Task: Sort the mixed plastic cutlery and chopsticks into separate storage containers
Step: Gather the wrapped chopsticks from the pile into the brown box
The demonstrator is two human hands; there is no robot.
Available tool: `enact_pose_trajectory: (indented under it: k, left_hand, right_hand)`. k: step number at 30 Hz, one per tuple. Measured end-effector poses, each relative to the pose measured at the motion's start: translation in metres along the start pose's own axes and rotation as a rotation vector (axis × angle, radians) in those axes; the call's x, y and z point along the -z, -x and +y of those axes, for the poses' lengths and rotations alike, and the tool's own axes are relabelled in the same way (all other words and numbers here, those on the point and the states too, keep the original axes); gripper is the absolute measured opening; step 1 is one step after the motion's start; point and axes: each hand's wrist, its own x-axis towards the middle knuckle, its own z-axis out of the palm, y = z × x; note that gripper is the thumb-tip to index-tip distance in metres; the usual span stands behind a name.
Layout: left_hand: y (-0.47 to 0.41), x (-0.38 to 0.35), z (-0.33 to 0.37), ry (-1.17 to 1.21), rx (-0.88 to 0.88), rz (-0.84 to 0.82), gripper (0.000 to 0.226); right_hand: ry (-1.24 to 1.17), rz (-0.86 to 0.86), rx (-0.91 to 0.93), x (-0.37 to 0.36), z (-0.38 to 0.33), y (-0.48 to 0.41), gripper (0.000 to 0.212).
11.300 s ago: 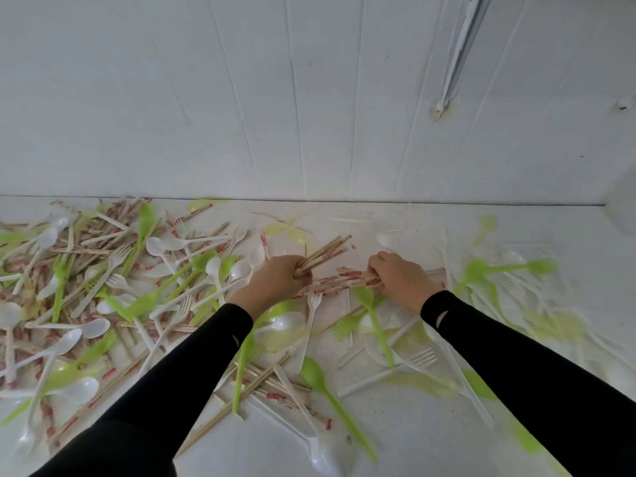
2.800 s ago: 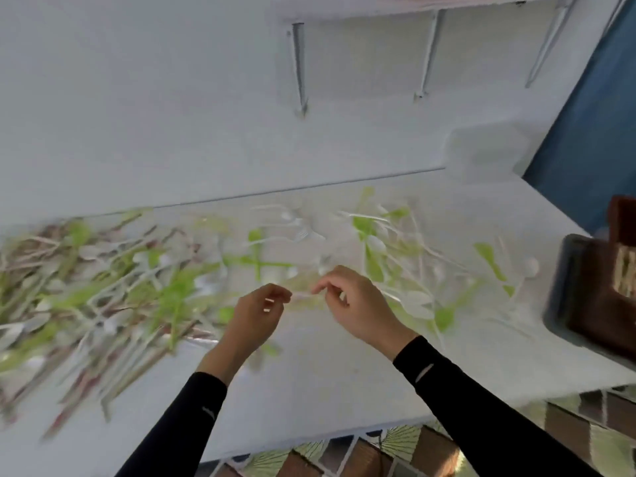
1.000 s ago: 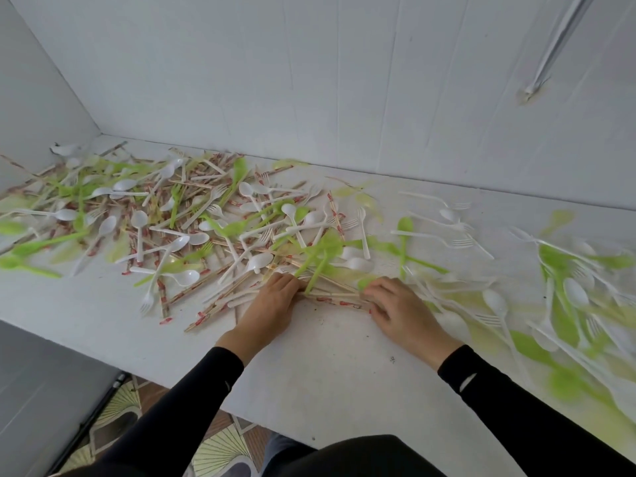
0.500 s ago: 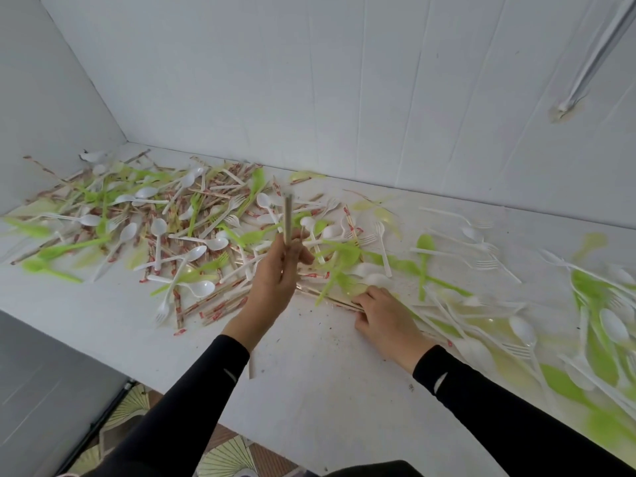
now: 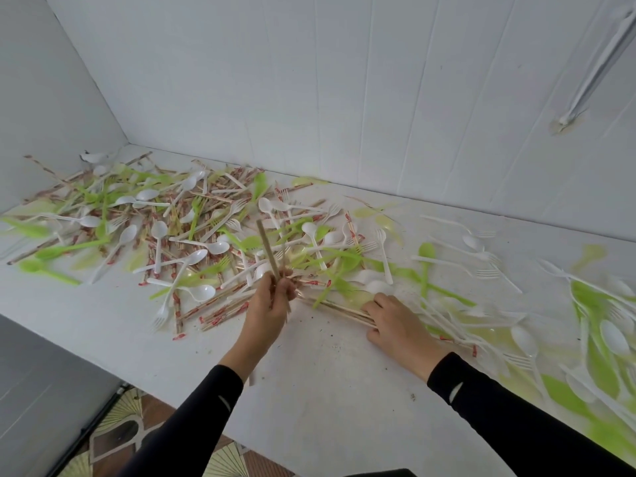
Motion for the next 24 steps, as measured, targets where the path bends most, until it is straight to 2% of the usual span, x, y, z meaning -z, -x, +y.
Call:
enact_pose_trajectory:
  k: [3,5,7,9,11,14,16,18,21,24]
  left_hand:
    - [-0.008,0.017,0.011,0.077,0.007,0.144,0.016]
    - [-0.015,0.032,0.014,0.033,0.033,0.227,0.015]
    - [-0.018,0.047,0.012,-0.096,0.052,0.212,0.018]
    - [-0.017,0.058,0.009,-0.281,0.058,0.143,0.032]
    - [-0.012,0.062,0.005,-0.353,0.082,0.117,0.04]
    - [-0.006,0.063,-0.001,-0.34,0.105,0.136,0.04]
    - [-0.005,0.062,-0.005,-0.385,0.106,0.127,0.038]
    - [-0.004,0.06,-0.007,-0.439,0.113,0.109,0.033]
    - [-0.001,0.054,-0.004,-0.42,0.128,0.103,0.024]
    - [0.001,0.054,-0.008,-0.447,0.142,0.071,0.028]
  right_hand:
    - [-0.017,-0.001,-0.033,0.009,-0.011,-0.002,0.026]
    - [-0.035,0.053,-0.043,0.017,-0.021,-0.006,0.017]
    - [-0.081,0.082,-0.052,0.026,-0.032,-0.011,0.01]
    - [-0.134,0.082,-0.045,0.035,-0.039,-0.019,0.01]
    - [-0.209,0.046,-0.017,0.044,-0.044,-0.025,0.008]
    - [-0.659,0.007,0.006,0.051,-0.056,-0.035,0.019]
    - [-0.994,0.087,0.012,0.056,-0.066,-0.041,0.021]
    - [-1.221,0.18,0.017,0.063,-0.078,-0.045,0.017]
    - [-1.344,0.299,0.047,0.068,-0.089,-0.047,0.008]
    - [-1.315,0.338,0.072,0.06,-0.09,-0.049,0.003]
